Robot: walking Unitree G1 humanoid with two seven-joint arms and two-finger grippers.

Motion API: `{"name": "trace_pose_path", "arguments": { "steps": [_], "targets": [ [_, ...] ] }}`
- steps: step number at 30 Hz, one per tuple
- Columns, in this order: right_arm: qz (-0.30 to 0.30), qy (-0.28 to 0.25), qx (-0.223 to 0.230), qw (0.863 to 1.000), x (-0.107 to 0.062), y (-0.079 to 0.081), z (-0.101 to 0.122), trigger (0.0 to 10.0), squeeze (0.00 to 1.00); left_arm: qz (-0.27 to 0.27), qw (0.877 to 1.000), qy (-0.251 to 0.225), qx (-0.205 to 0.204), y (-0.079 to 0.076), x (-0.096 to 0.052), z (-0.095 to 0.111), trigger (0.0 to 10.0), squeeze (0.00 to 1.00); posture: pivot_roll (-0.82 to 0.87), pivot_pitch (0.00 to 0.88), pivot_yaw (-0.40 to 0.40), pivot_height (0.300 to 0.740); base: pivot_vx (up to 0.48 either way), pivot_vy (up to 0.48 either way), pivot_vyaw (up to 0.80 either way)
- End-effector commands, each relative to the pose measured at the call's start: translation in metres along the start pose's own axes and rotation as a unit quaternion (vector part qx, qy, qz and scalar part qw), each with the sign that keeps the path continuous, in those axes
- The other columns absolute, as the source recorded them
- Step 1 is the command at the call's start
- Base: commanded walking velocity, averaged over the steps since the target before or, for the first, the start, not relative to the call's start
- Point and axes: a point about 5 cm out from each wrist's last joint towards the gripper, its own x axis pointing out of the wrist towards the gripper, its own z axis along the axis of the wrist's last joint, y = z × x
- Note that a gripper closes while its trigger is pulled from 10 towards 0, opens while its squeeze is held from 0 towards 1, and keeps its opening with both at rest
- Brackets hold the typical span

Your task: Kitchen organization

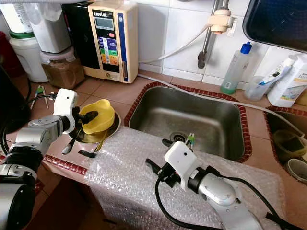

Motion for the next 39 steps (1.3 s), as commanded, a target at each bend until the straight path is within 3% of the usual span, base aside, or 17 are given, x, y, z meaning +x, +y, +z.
{"name": "trace_pose_path", "arguments": {
  "steps": [1,11,26,39],
  "targets": [
    [-0.002,-0.006,-0.010,1.000,0.001,-0.001,0.003,10.0,0.00,0.014,1.000,-0.028,0.002,0.001,0.000,0.014,0.0,0.00,0.05,0.000,0.015,0.740,0.000,0.000,0.00],
    [-0.006,-0.006,-0.016,1.000,0.004,-0.004,0.002,10.0,0.00,0.043,0.995,-0.094,0.016,0.005,-0.002,0.031,0.0,0.00,0.05,0.000,0.013,0.740,0.000,0.000,0.00],
    [-0.013,-0.005,-0.024,1.000,0.006,-0.007,0.001,10.0,0.00,0.047,0.990,-0.129,0.020,0.002,-0.002,0.035,0.0,0.00,0.05,0.000,0.013,0.740,0.000,0.000,0.00],
    [-0.019,-0.003,-0.025,0.999,0.007,-0.009,-0.001,10.0,0.00,0.019,0.969,-0.241,0.050,-0.011,-0.009,0.055,0.0,0.00,0.05,0.000,0.009,0.740,0.000,0.000,0.00]
  ]
}}
